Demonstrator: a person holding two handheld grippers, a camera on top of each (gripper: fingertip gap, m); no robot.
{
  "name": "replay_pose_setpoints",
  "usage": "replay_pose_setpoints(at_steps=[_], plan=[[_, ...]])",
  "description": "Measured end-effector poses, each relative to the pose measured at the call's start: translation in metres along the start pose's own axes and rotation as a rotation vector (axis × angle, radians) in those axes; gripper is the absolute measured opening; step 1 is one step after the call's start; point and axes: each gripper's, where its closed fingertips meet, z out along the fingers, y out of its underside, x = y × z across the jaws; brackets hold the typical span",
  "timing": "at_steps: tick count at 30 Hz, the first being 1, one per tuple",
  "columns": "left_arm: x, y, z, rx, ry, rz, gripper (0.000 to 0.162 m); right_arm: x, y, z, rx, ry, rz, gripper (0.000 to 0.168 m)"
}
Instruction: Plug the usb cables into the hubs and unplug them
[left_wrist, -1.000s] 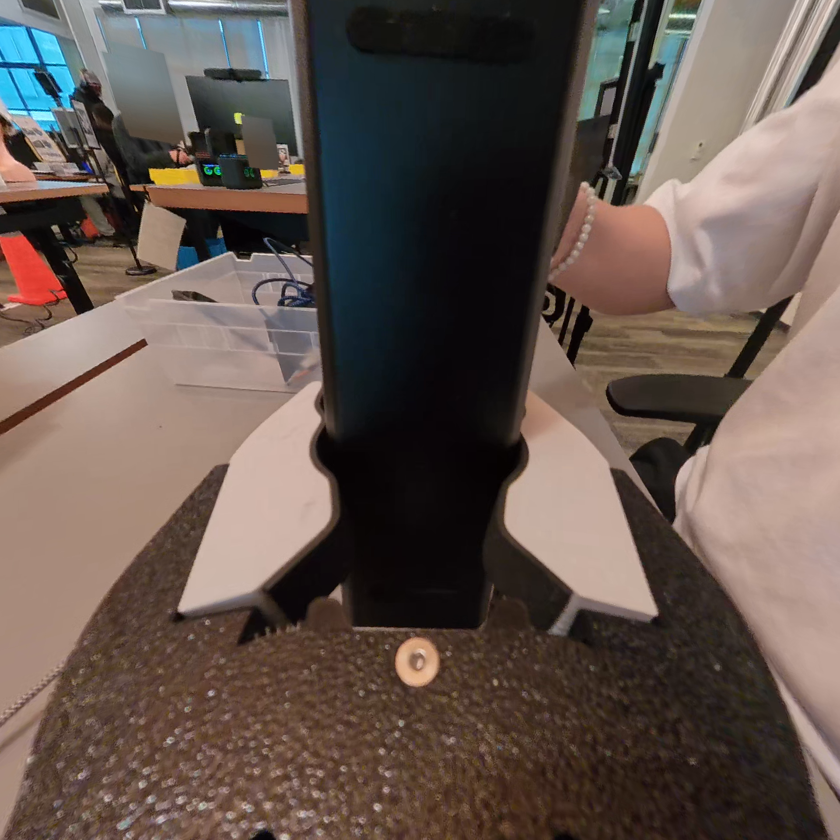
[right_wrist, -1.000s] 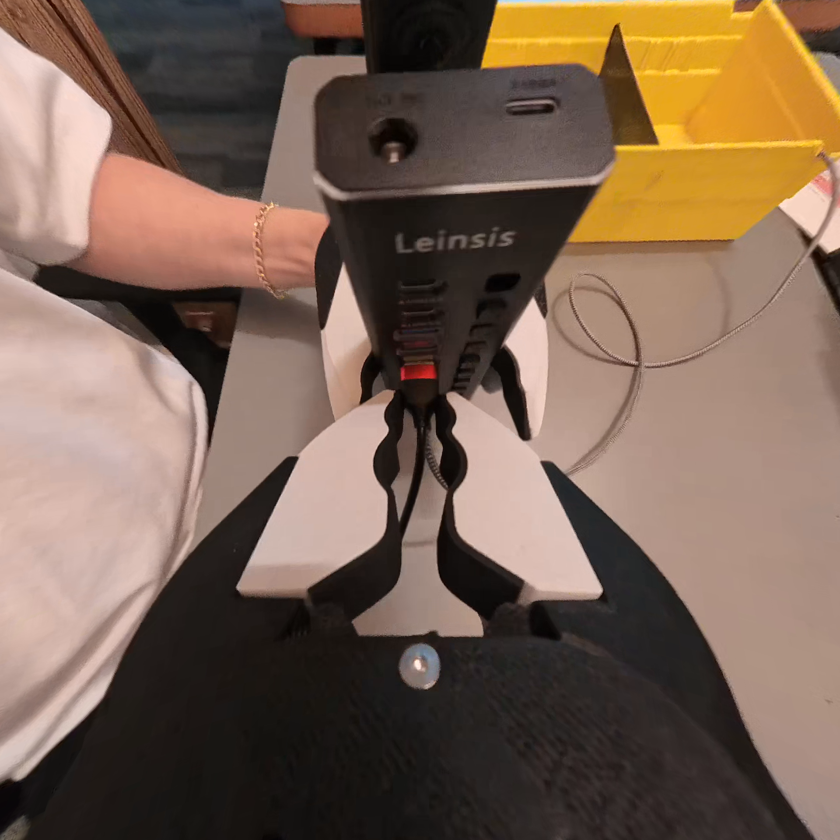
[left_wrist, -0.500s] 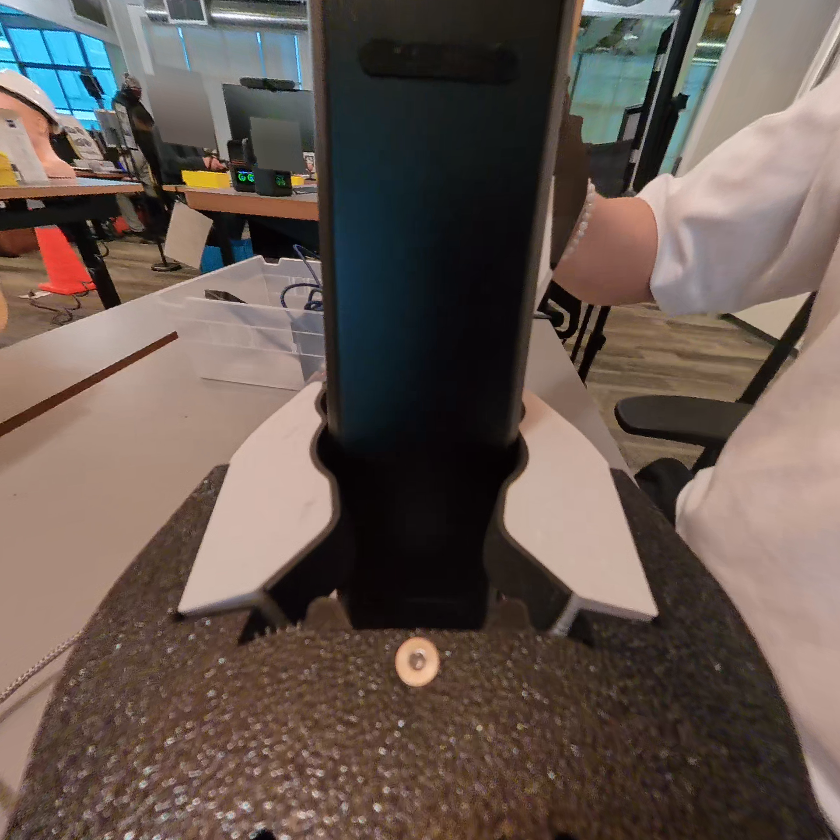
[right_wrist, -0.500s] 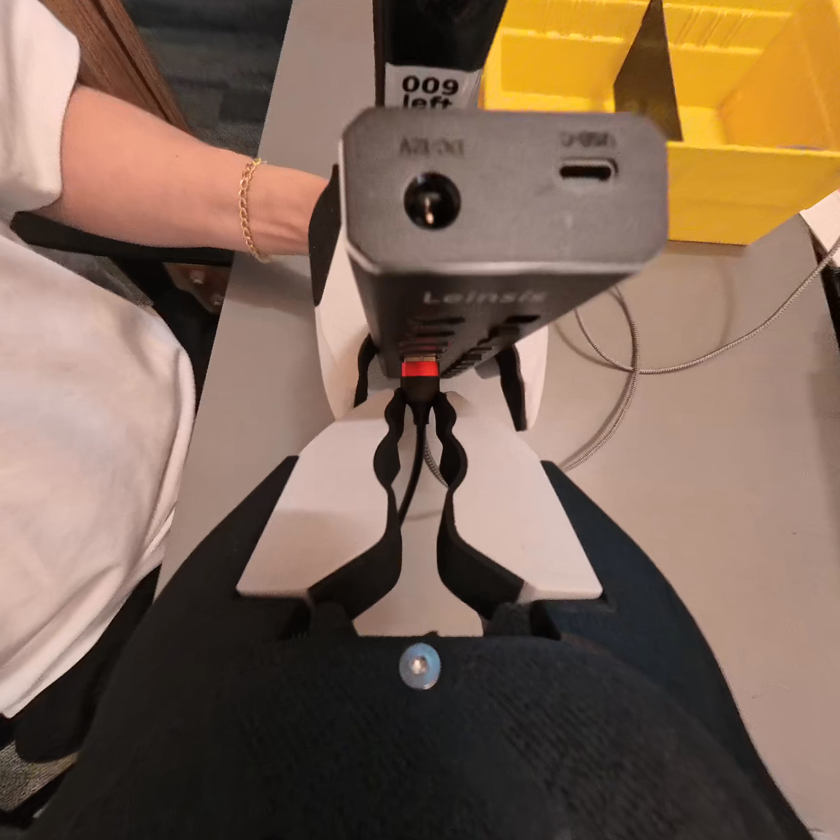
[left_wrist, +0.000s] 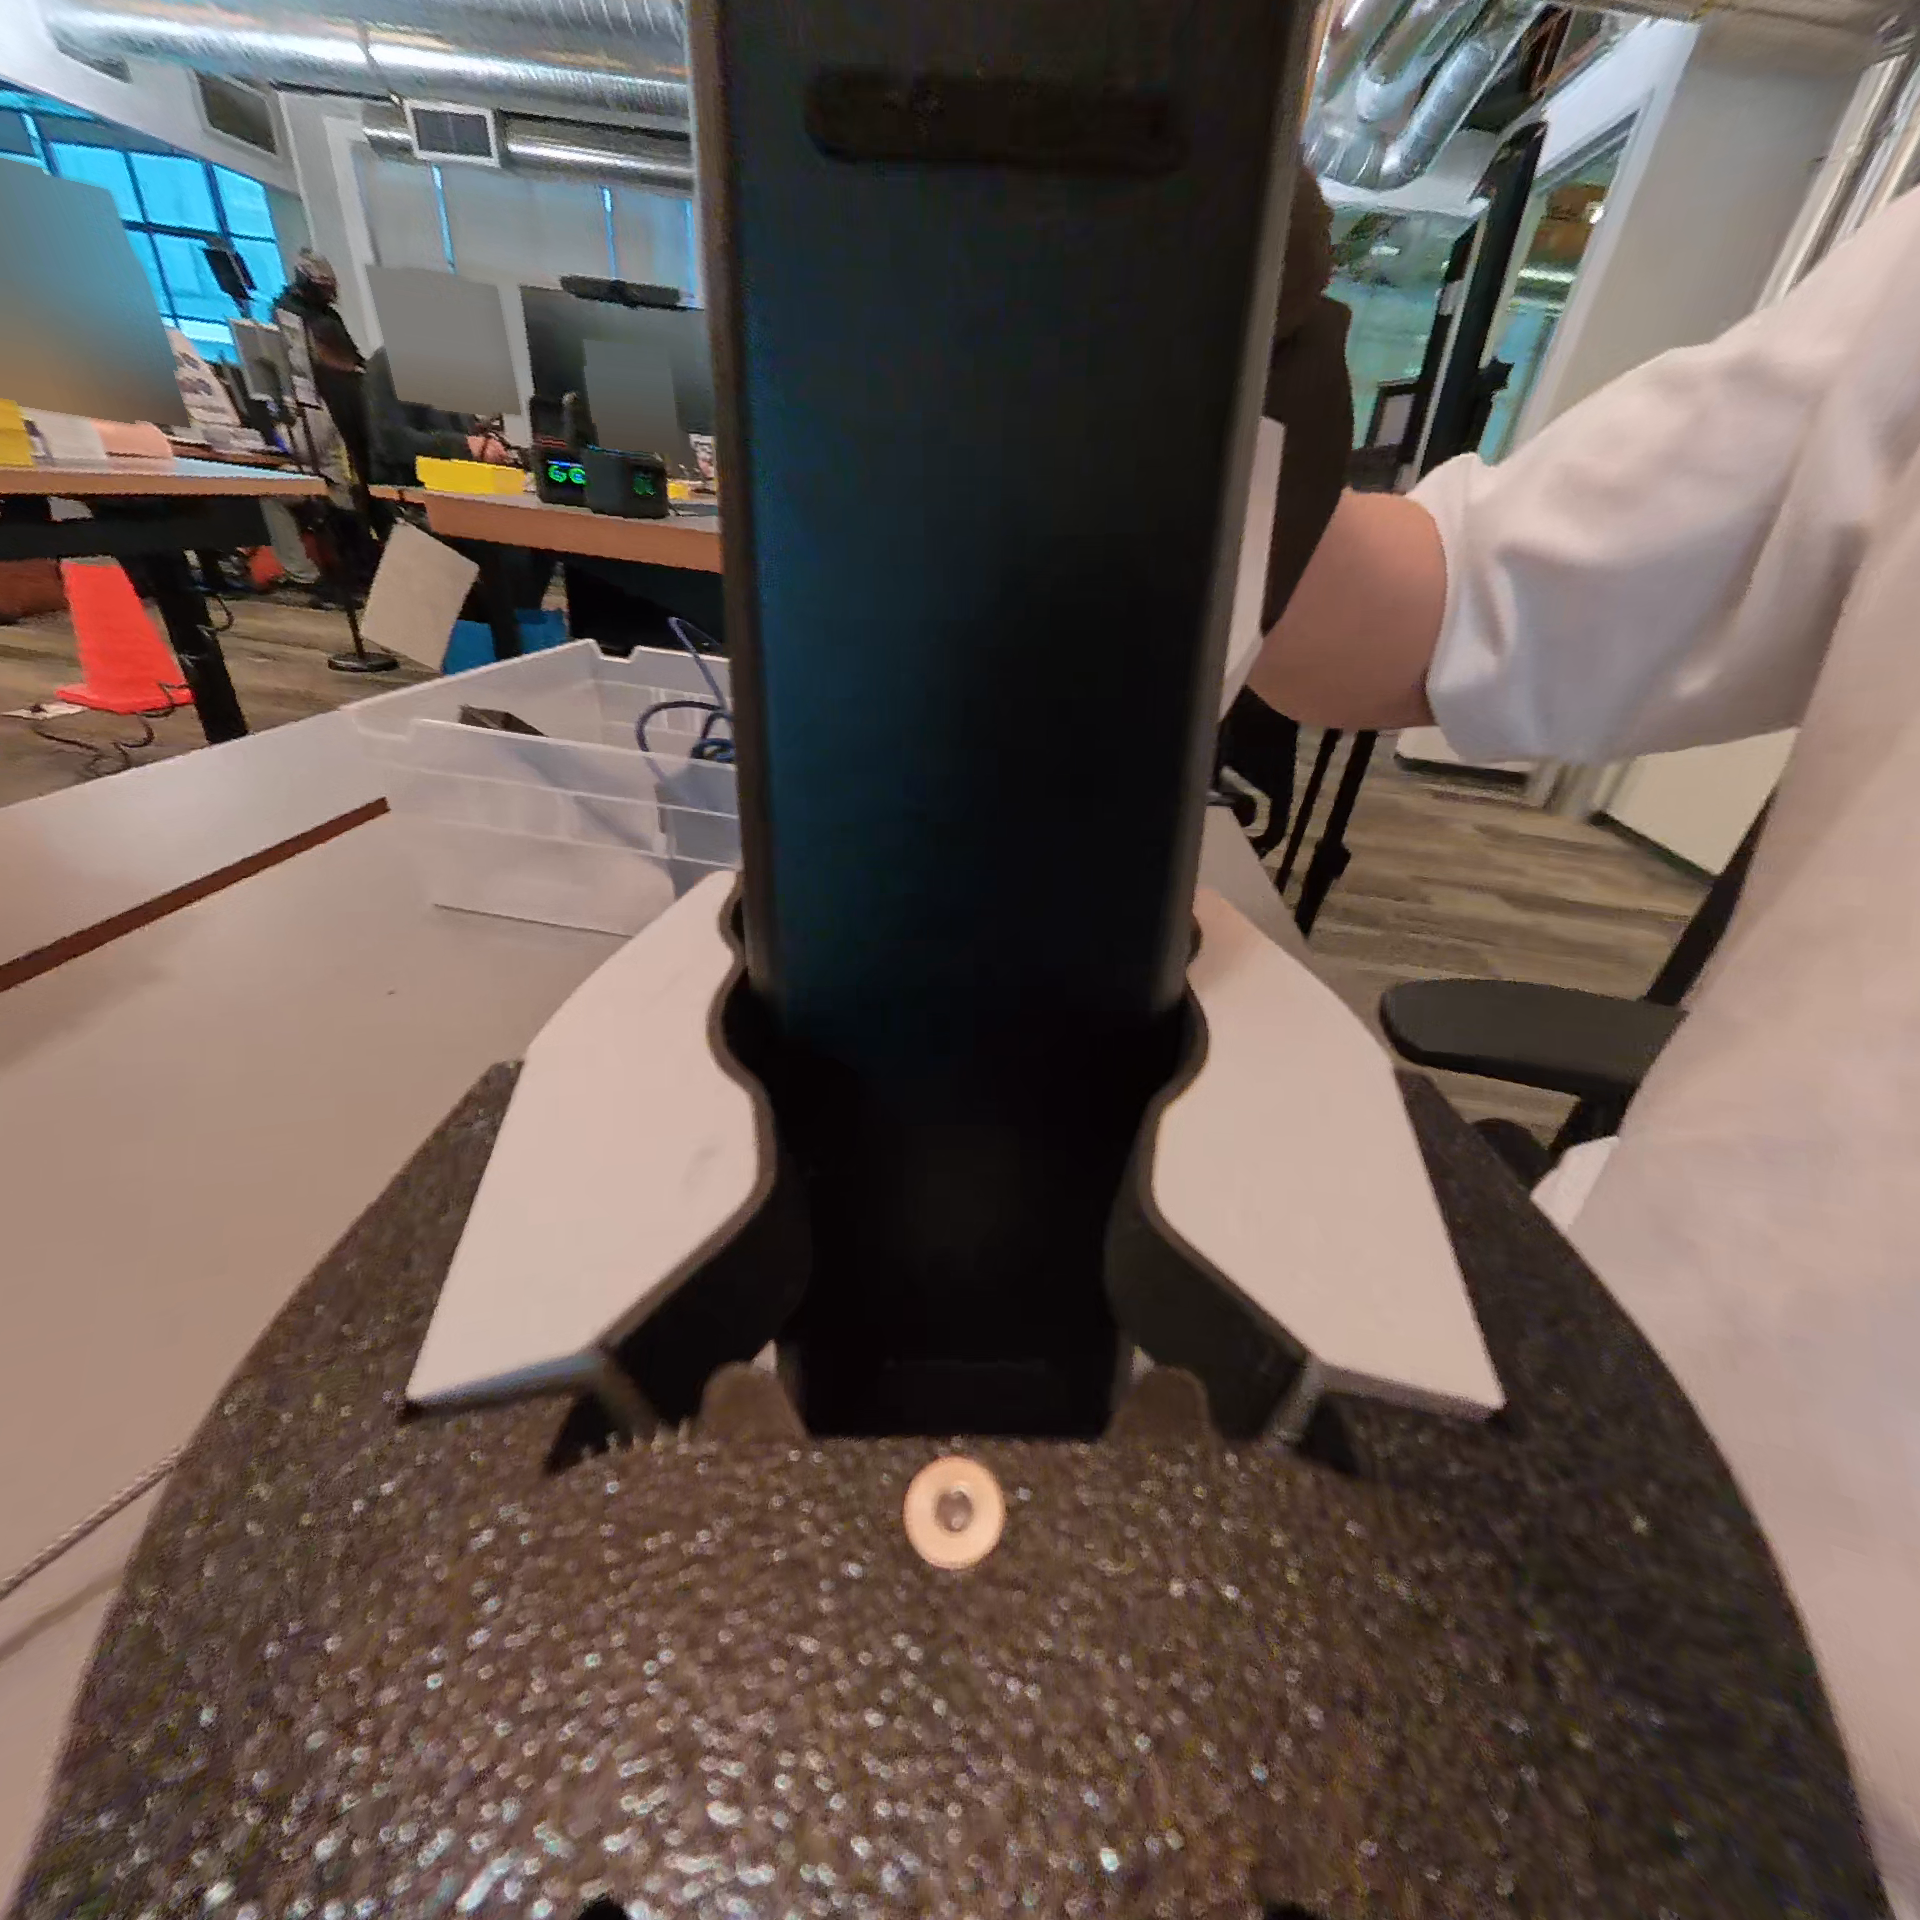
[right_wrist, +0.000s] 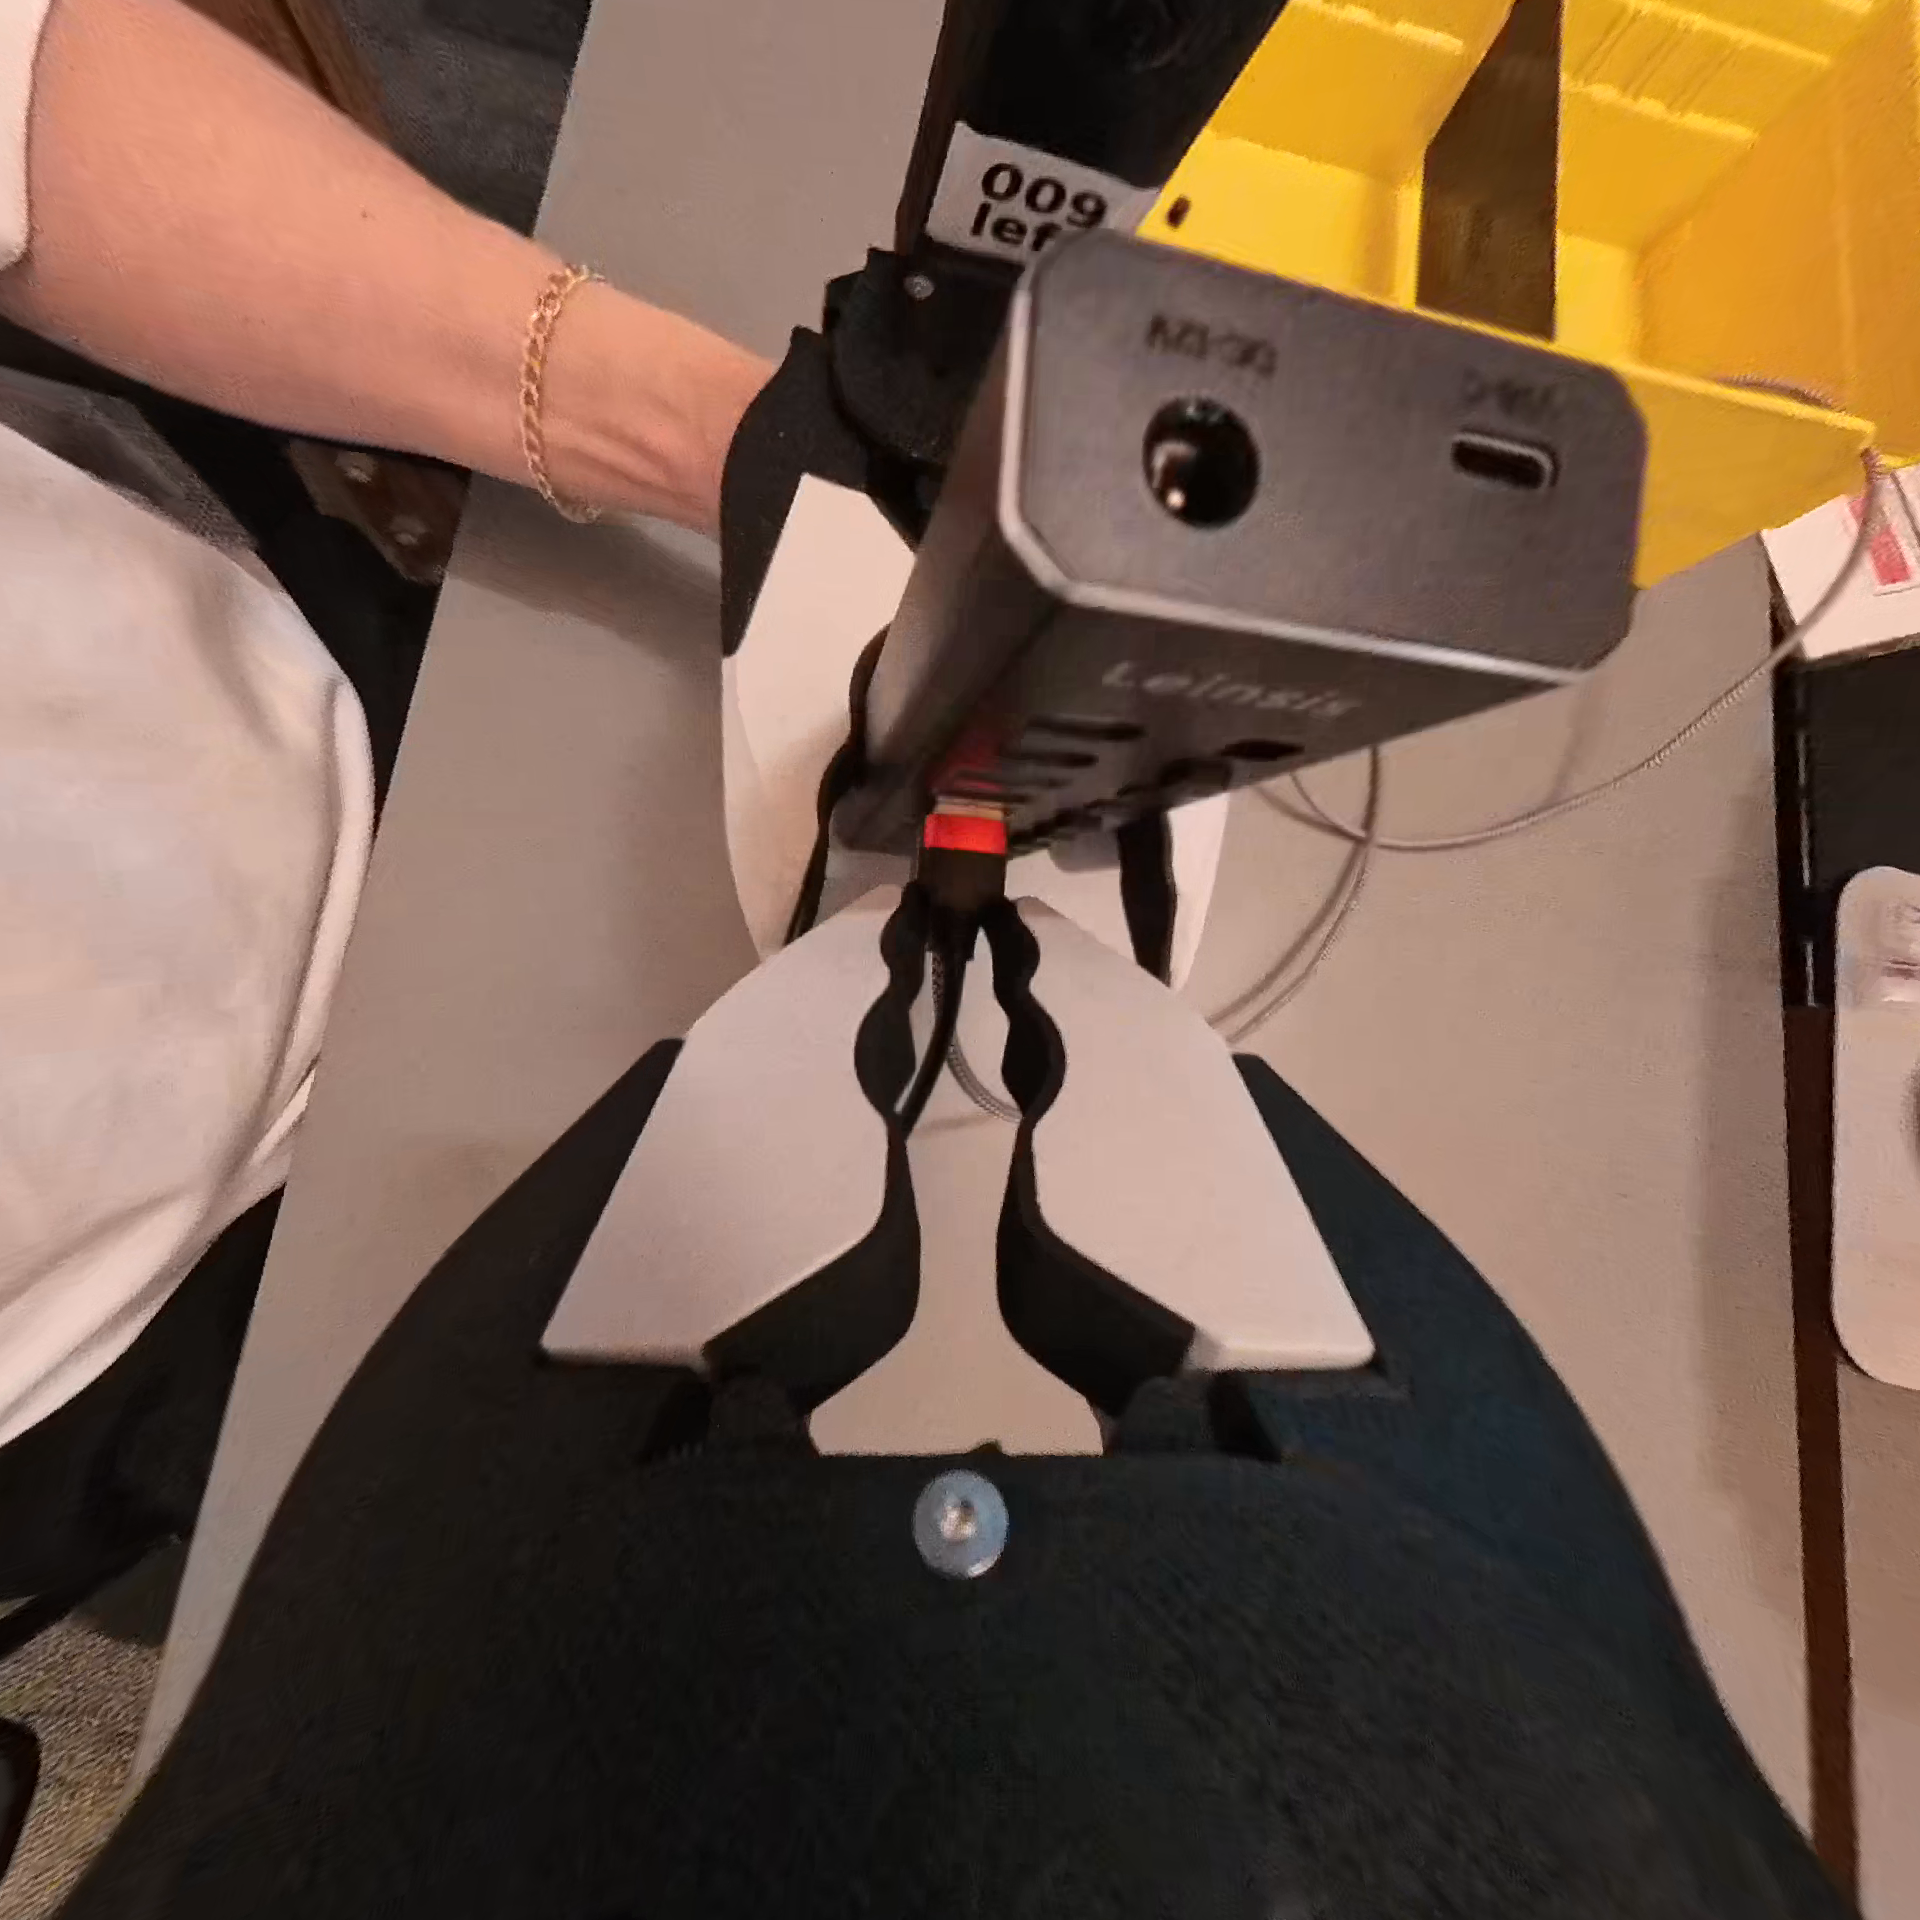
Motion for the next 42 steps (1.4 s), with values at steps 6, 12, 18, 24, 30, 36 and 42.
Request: replay_pose_setpoints(at_steps=[6,12,18,24,30,36,42], plan=[[0.001,0.026,0.004,-0.199,-0.005,0.073,0.071,-0.007,0.012,0.007,-0.133,-0.024,-0.067,0.014],[-0.006,0.008,0.002,-0.203,-0.088,0.099,0.071,0.002,-0.010,-0.001,-0.019,-0.031,-0.042,0.014],[-0.006,-0.007,0.005,-0.185,-0.098,0.082,0.077,0.006,0.007,0.006,-0.105,-0.017,-0.083,0.014],[-0.020,0.009,0.009,-0.317,-0.162,0.041,0.081,0.018,0.014,-0.003,-0.133,0.034,-0.060,0.014],[-0.024,0.012,0.016,-0.287,-0.153,0.072,0.071,0.017,0.021,-0.008,-0.116,0.012,-0.046,0.014],[-0.029,0.010,0.024,-0.240,-0.150,0.048,0.071,0.023,0.029,-0.014,-0.123,0.000,-0.018,0.014],[-0.028,0.000,0.023,-0.274,-0.130,0.101,0.071,0.023,0.026,-0.024,-0.165,0.006,-0.054,0.005]])
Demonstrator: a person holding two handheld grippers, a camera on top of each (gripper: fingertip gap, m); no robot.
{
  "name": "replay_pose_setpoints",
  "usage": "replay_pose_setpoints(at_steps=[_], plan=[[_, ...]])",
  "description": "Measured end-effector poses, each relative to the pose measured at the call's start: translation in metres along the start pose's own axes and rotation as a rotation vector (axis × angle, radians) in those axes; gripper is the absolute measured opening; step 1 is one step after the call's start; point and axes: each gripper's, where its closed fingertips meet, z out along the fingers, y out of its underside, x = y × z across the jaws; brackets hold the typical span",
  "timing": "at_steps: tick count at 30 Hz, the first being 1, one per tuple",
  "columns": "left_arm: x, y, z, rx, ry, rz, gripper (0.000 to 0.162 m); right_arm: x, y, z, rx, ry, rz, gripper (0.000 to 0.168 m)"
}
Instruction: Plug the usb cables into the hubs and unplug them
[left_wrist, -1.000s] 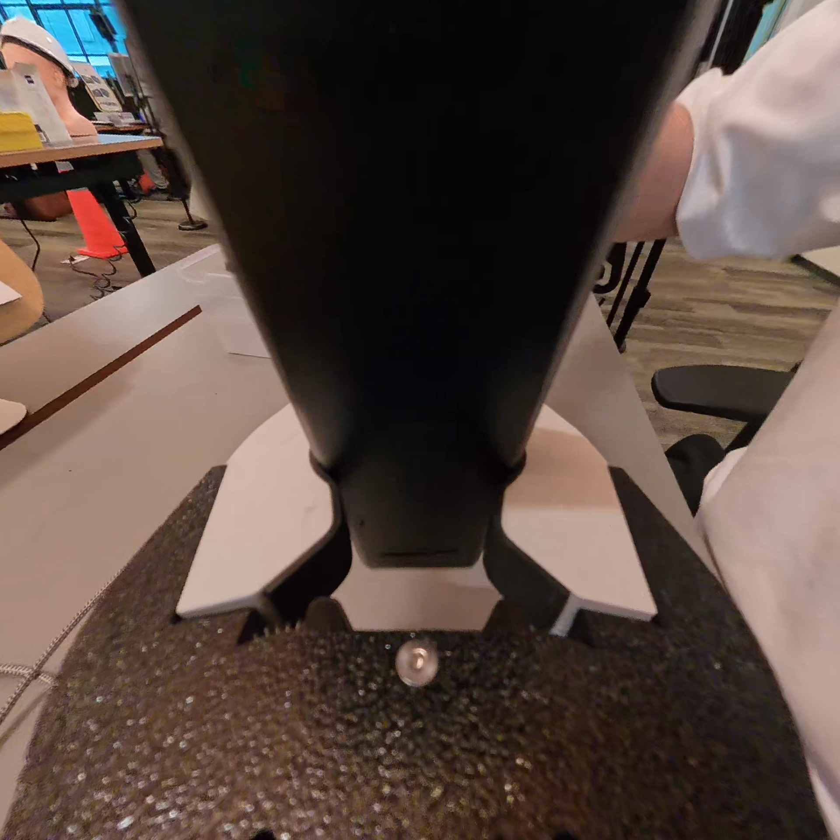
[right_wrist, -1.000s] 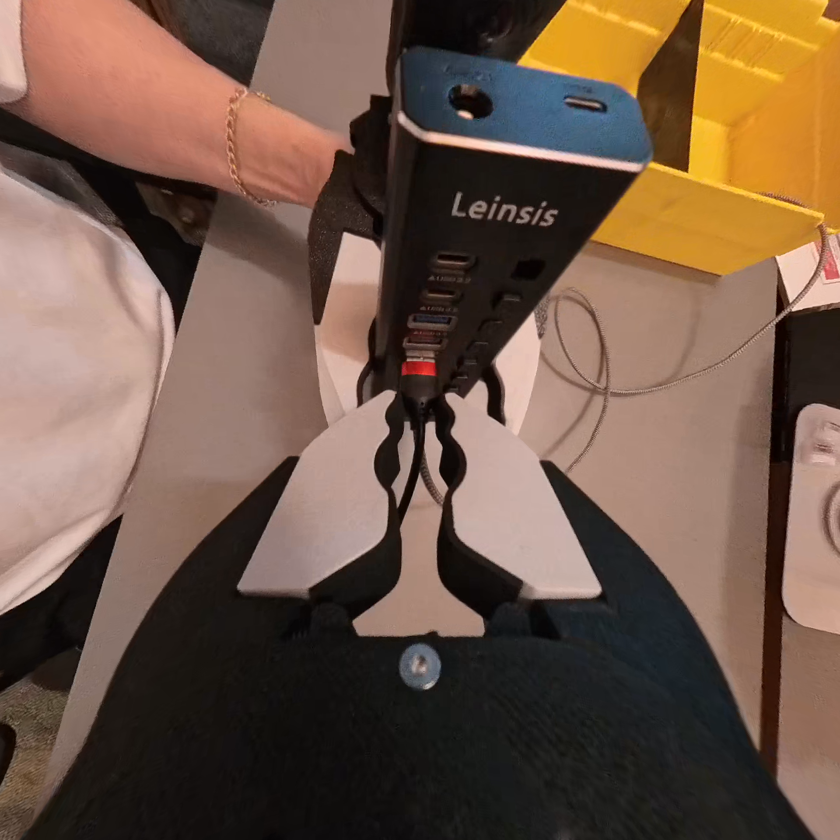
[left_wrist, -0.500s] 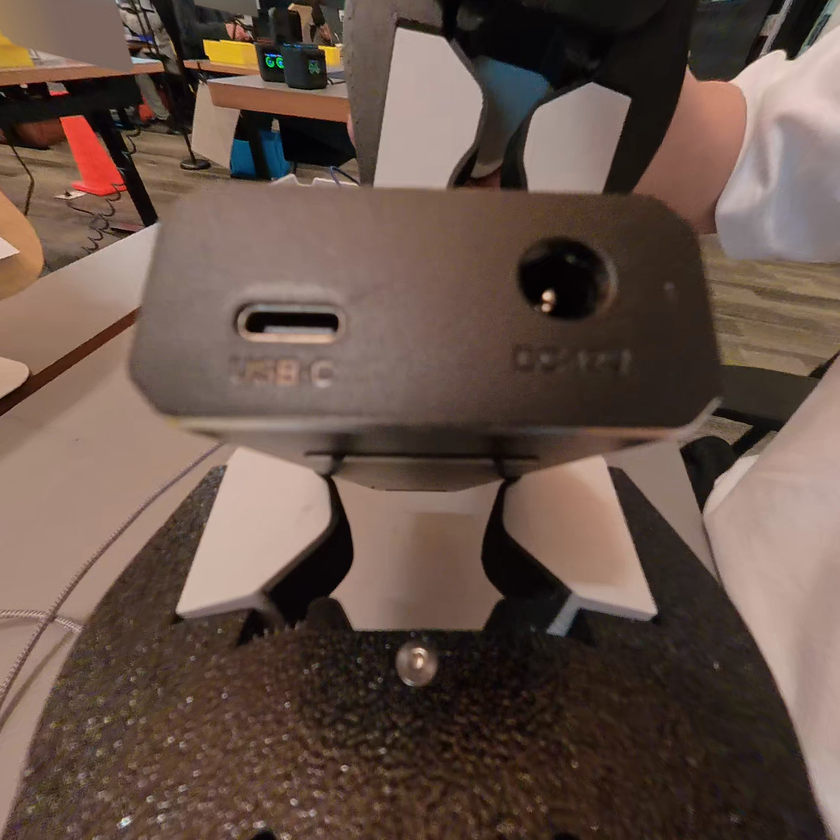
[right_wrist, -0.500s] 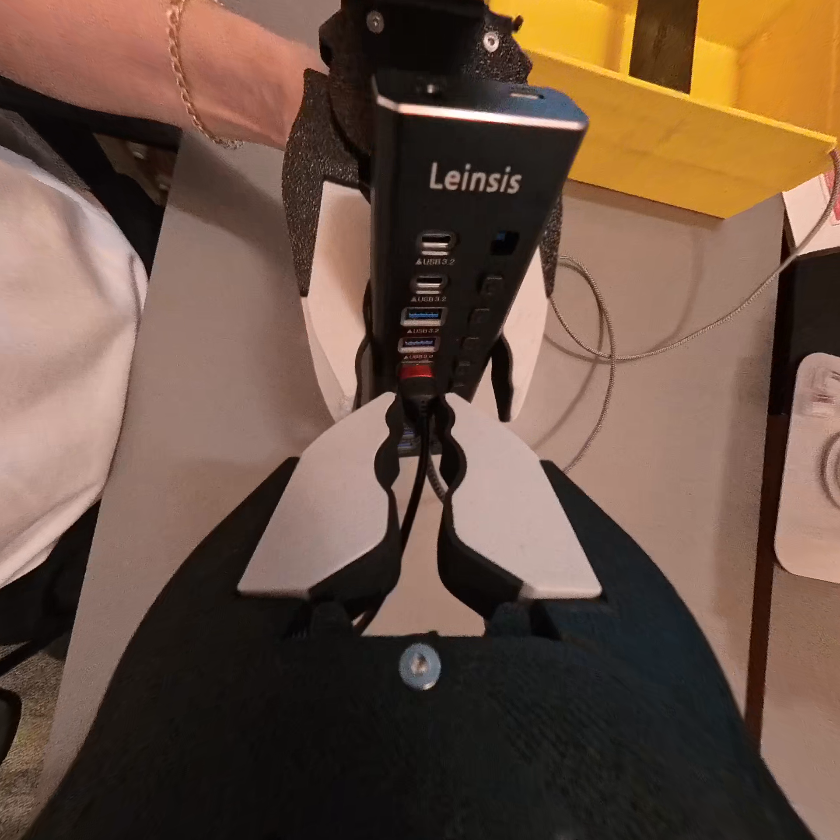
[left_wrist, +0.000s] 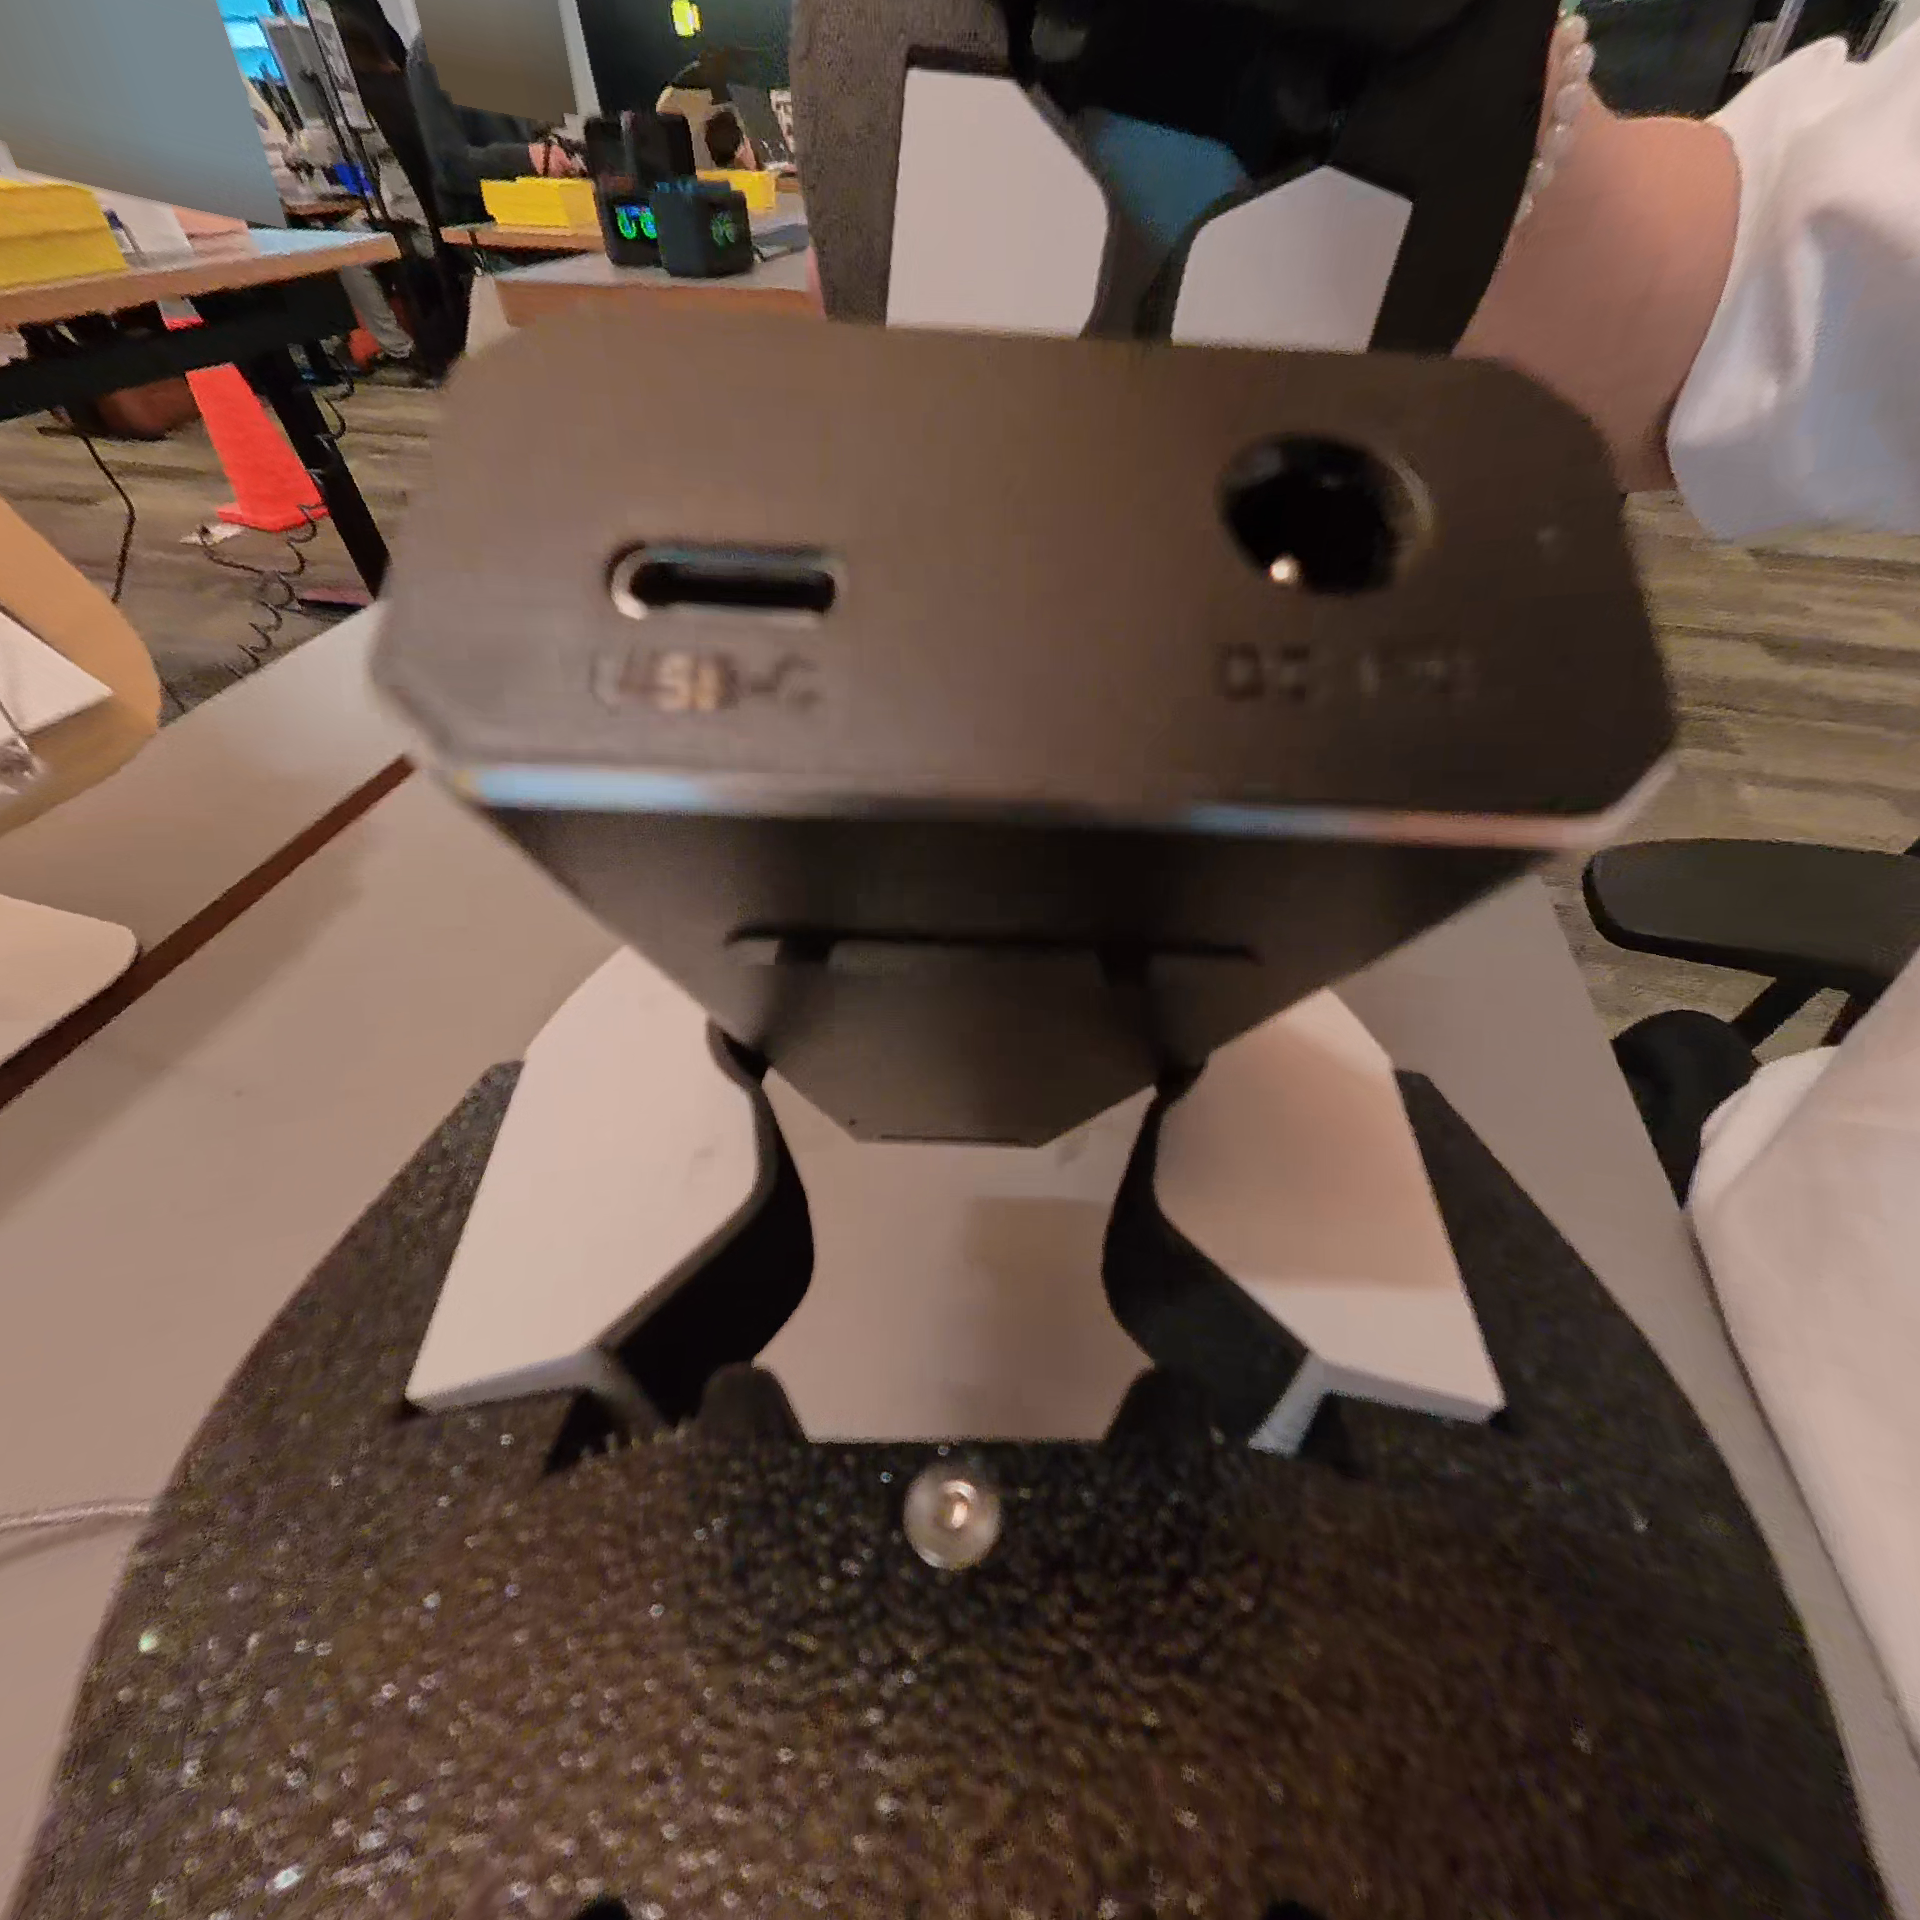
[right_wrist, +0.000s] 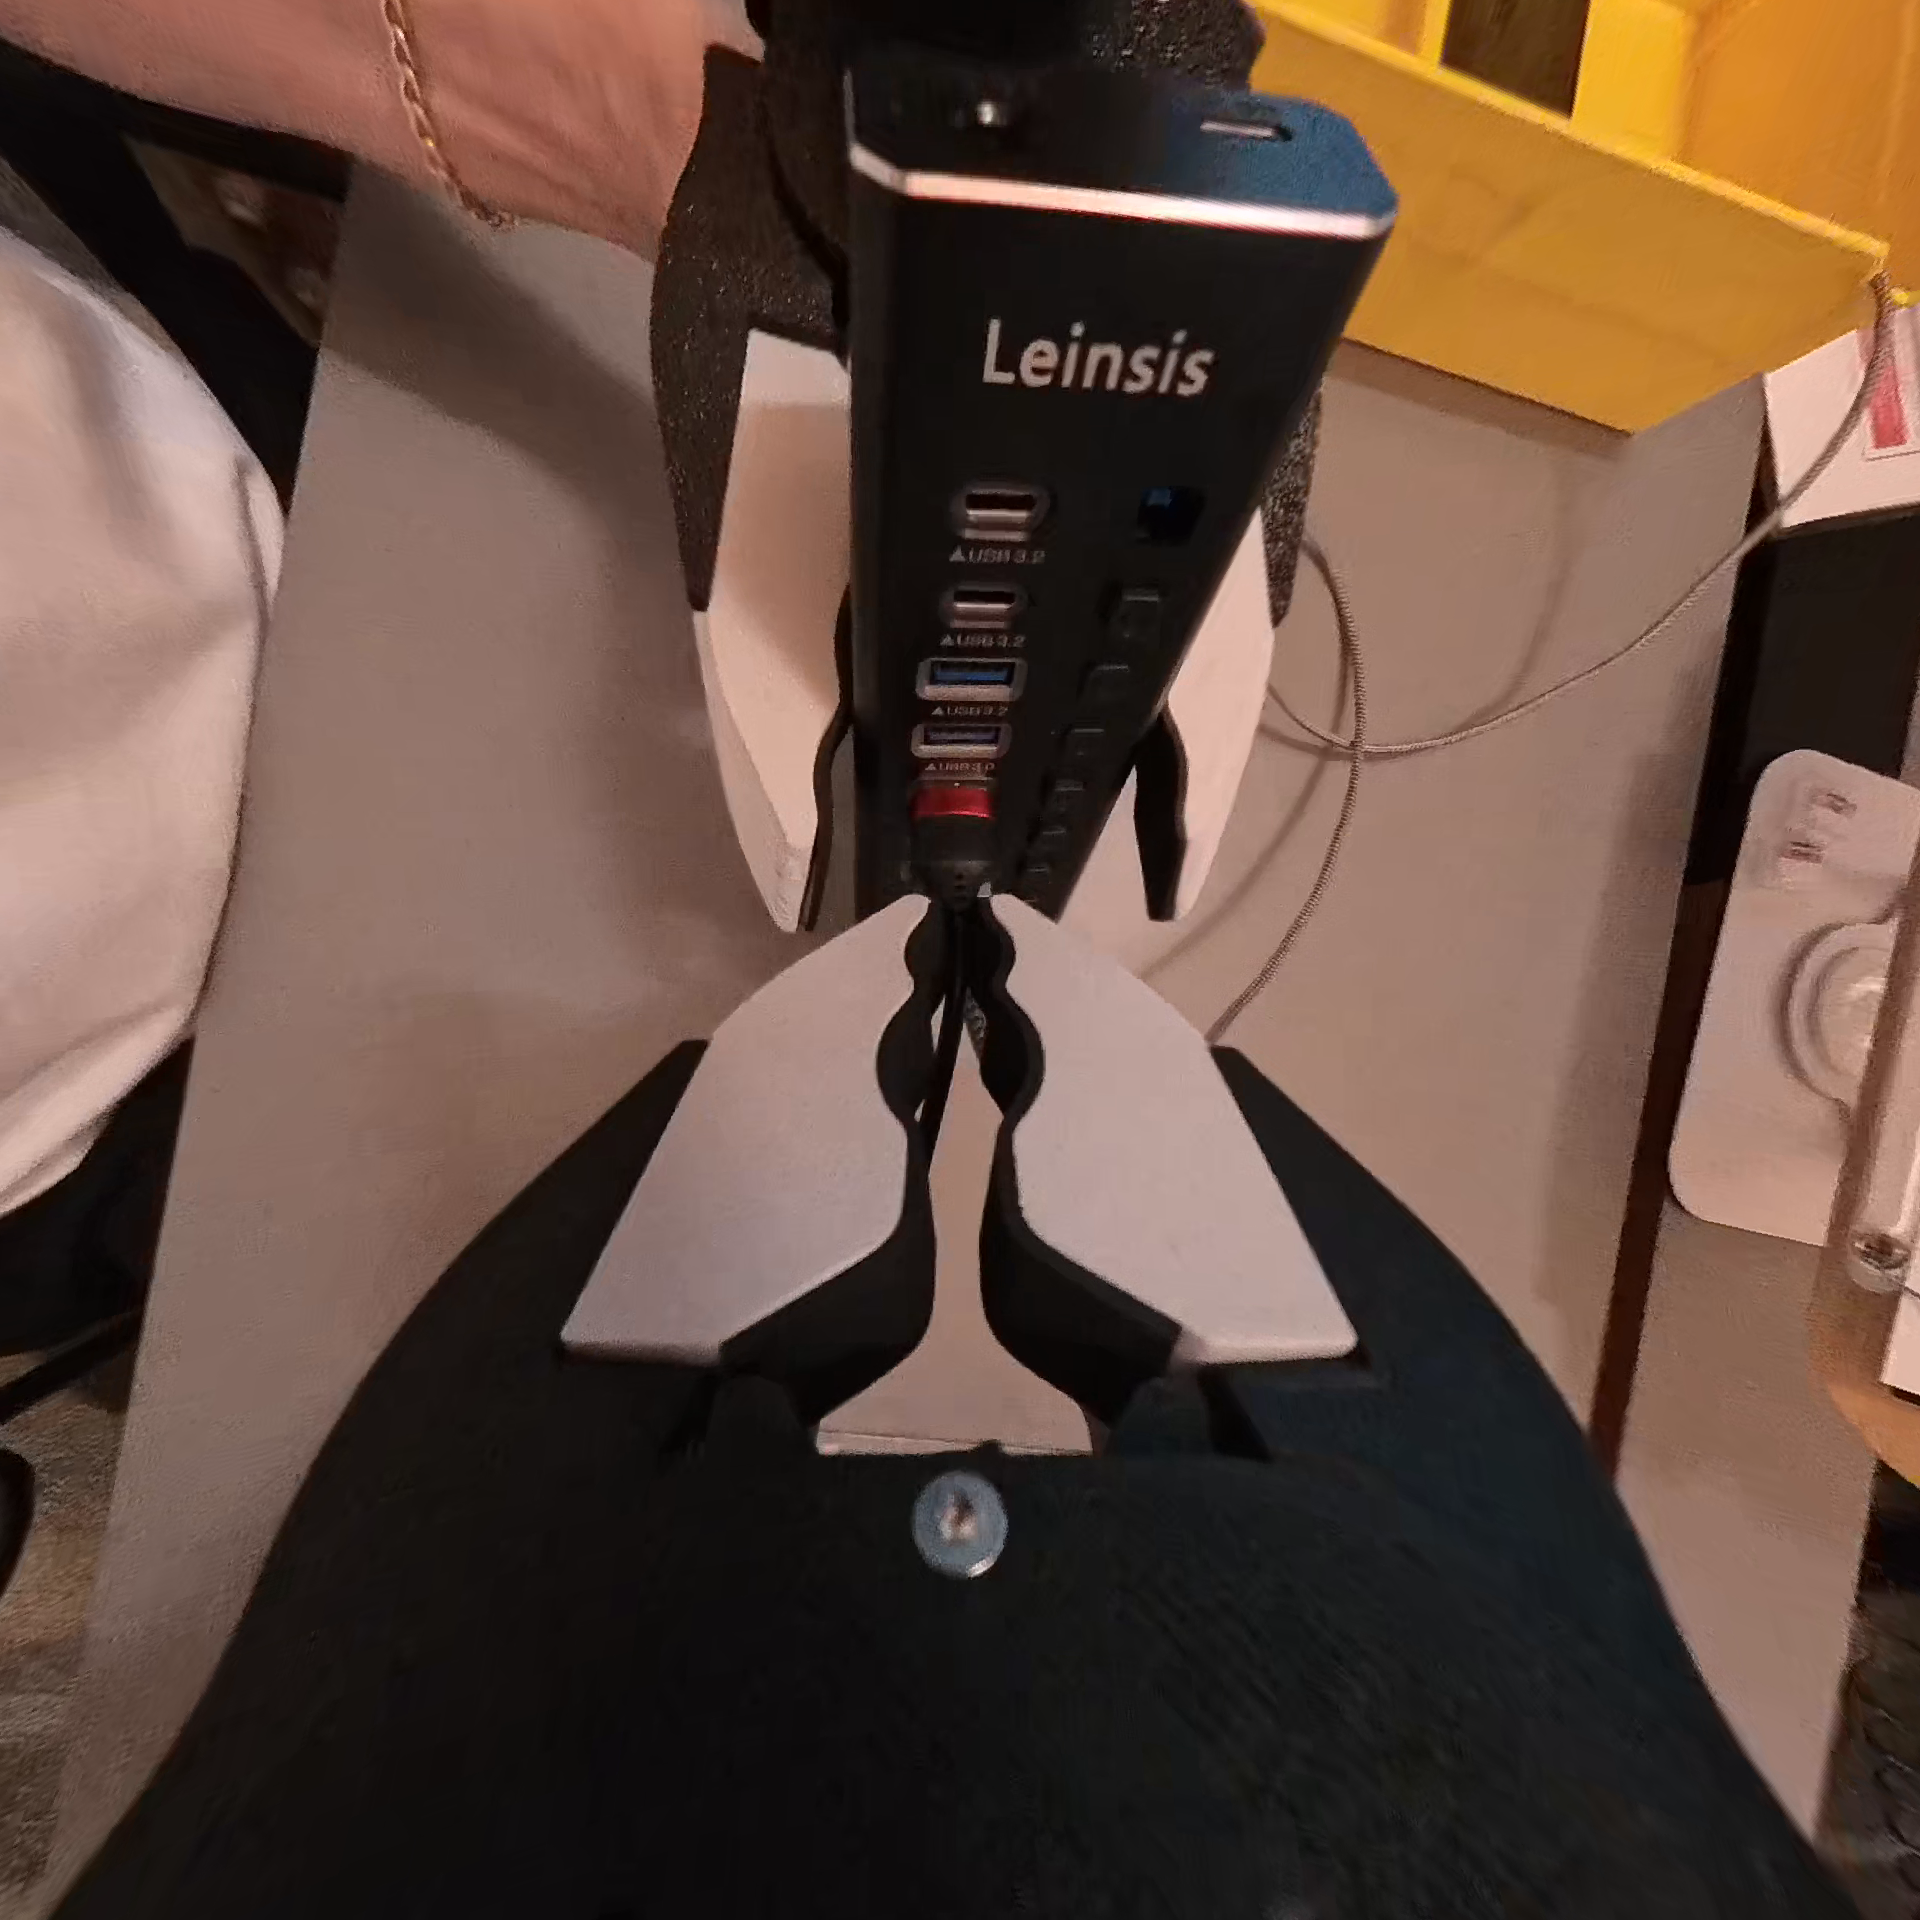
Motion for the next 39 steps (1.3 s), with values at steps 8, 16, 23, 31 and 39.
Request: replay_pose_setpoints(at_steps=[8,16,23,31,39], plan=[[0.010,-0.006,-0.008,0.009,-0.007,0.071,0.071,-0.011,-0.008,-0.004,0.077,0.000,0.016,0.005],[0.016,-0.003,-0.002,0.033,0.020,0.042,0.071,-0.017,-0.001,-0.004,0.114,-0.033,0.106,0.005],[0.015,0.002,0.007,0.036,0.049,0.035,0.071,-0.017,0.009,-0.002,0.091,-0.050,0.148,0.005],[0.012,-0.024,-0.008,0.134,0.053,0.005,0.071,-0.007,-0.020,-0.019,0.422,0.007,0.167,0.004],[0.014,-0.026,-0.011,0.166,0.059,-0.001,0.071,-0.007,-0.027,-0.028,0.633,0.042,0.276,0.009]])
